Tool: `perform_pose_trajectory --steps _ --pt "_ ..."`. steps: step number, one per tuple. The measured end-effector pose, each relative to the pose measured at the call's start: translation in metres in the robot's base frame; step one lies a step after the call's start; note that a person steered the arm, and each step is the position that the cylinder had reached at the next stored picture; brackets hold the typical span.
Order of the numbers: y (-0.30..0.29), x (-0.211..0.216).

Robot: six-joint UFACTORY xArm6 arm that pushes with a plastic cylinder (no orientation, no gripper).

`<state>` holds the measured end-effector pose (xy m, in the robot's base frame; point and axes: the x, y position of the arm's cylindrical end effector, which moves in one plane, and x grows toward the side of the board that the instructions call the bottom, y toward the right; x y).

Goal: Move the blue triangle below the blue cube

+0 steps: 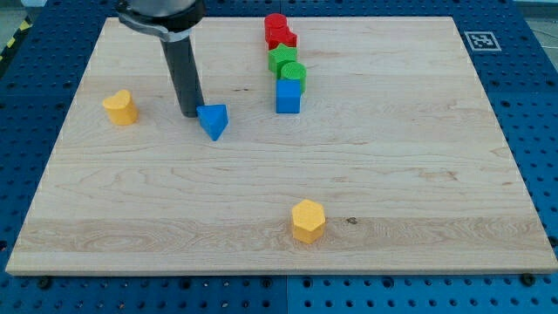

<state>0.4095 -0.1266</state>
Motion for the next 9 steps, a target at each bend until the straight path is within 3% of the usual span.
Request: perform_pose_trajectory --steps 2,4,6,9 --pt "0.025 0.047" --pt "0.072 0.051" --pt "0.092 0.096" --pt "0.096 0.058"
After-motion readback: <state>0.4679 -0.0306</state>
